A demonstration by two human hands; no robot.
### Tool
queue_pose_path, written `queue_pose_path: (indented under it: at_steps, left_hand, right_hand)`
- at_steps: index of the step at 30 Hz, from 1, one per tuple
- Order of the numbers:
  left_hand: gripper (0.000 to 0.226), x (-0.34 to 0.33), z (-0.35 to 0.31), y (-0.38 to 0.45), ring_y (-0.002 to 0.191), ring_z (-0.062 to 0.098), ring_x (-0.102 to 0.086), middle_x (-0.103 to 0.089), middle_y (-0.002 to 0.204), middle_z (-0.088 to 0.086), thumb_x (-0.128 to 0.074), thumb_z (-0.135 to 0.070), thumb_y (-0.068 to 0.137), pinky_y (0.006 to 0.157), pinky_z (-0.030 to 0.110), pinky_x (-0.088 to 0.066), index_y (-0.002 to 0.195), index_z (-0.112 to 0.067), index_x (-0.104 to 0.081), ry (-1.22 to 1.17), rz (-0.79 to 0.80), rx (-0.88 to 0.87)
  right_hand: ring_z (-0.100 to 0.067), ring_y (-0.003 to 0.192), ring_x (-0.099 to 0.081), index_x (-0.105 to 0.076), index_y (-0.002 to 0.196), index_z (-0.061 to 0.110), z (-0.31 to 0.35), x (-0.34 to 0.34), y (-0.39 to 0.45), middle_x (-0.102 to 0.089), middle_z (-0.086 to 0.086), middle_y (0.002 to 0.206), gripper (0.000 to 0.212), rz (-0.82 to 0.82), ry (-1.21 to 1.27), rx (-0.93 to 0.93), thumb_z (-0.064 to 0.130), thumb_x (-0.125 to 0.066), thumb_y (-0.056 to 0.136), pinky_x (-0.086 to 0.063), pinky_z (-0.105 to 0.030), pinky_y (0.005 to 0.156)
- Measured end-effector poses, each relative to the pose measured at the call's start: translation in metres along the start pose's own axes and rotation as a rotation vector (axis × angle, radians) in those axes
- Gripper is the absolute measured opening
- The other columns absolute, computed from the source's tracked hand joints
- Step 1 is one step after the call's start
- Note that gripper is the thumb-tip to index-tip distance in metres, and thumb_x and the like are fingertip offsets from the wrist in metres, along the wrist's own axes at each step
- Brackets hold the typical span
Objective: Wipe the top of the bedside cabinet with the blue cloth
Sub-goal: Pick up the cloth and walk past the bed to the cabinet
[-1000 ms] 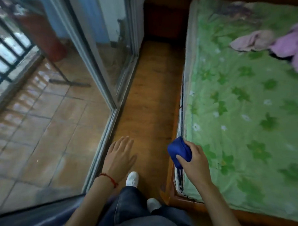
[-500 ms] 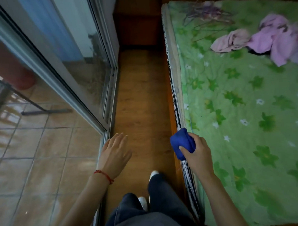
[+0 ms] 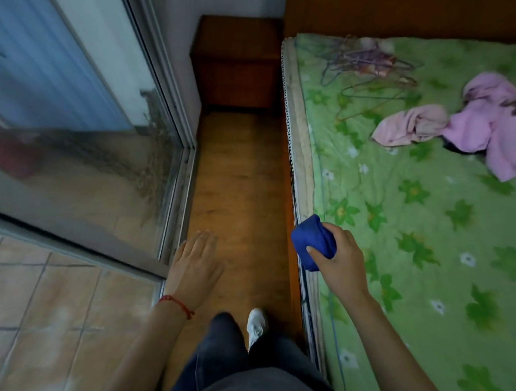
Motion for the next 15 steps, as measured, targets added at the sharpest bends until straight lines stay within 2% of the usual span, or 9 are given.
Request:
queue_pose_path:
  at_steps: [8, 15]
  left_hand:
    - [0.055, 0.018, 0.035, 0.127, 0.106, 0.035, -0.058, -0.061, 0.115, 0.019, -0.039, -0.039, 0.084, 0.083, 0.049, -0.049, 0.115, 0.001, -0.06, -0.005, -0.017, 0.002]
    - [0.053, 0.04, 0.083, 0.275, 0.106, 0.036, -0.059, -0.062, 0.115, 0.019, -0.046, -0.039, 0.082, 0.085, 0.05, -0.048, 0.115, 0.001, -0.059, 0.009, -0.018, -0.039]
  right_hand:
    - [-0.01, 0.093, -0.046, -0.048, 0.125, 0.019, 0.019, -0.016, 0.124, -0.048, 0.001, 0.11, 0.049, -0.01, -0.004, -0.032, 0.016, -0.068, 0.08, -0.036, -0.023, 0.082]
    - [-0.016, 0.096, -0.05, -0.049, 0.124, 0.017, 0.044, -0.037, 0.253, -0.045, 0.002, 0.105, 0.05, -0.06, 0.018, -0.087, 0.012, -0.068, 0.079, -0.039, -0.026, 0.084]
Point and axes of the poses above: each hand's wrist, its own y-axis towards the middle knuckle, its own x-axis out of the back of the hand, z = x × y, the point moved 6 cm from there along y, towards the middle knuckle
